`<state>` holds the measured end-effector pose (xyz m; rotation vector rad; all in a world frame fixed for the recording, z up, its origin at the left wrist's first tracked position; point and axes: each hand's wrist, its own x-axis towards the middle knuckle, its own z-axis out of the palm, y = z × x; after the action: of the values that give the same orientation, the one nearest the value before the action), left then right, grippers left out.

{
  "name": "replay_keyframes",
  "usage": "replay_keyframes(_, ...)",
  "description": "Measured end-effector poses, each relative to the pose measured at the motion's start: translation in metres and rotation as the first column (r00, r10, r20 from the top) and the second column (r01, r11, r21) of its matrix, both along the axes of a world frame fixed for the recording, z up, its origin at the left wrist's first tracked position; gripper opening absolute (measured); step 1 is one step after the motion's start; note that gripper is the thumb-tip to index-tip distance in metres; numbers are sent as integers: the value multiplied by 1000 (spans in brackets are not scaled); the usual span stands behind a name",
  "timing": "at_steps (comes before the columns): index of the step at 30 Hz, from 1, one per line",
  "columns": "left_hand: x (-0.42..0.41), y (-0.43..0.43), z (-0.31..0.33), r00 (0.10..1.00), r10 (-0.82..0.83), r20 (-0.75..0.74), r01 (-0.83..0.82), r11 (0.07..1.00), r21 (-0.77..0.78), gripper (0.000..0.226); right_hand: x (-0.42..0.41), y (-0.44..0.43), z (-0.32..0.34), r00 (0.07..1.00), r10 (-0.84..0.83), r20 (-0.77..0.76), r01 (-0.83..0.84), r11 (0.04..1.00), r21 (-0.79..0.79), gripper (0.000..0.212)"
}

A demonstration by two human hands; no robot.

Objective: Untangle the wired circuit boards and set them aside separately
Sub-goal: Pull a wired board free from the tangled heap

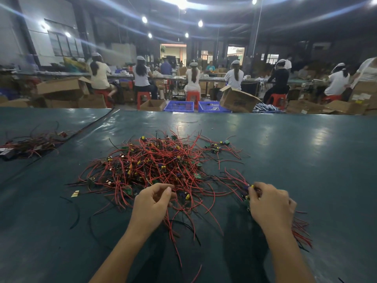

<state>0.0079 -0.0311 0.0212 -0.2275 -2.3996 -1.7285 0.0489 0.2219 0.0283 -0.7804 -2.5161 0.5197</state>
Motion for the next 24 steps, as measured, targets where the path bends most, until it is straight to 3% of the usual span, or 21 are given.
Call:
replay_keyframes(2, -2, -2, -3, 1000, 17, -20, -18, 998, -66, 18, 2, 3, -3, 993, -54, 103, 56, 998, -24, 28)
replay_keyframes(4, -2, -3, -6, 1000, 15, -27, -18, 995, -98, 20, 1, 1, -3, 993, -41, 114, 45, 999, -29, 29)
replay_keyframes(7, -2, -3, -7, 999, -2, -37, -3, 993, -114, 22, -5, -11, -4, 992, 118, -44, -119, 993, -18, 25)
replay_keyframes(9, -1, -1, -7, 999, -13, -49, 6, 992, -124, 24, -8, -21, -6, 968, 241, -68, -239, 970, 33, 19)
replay_keyframes(14, 1, 0, -8, 999, -20, -51, 12, 990, -139, 20, -17, -30, -21, 912, 374, 169, -392, 916, 85, 30)
replay_keyframes(18, 1, 0, -7, 998, -29, -54, 21, 990, -143, 20, -21, -28, -27, 910, 318, 267, -355, 929, 101, 35)
replay_keyframes(24, 0, 0, -7, 998, -34, -59, 26, 990, -137, 20, -24, -23, -24, 970, 221, 100, -230, 969, 85, 40)
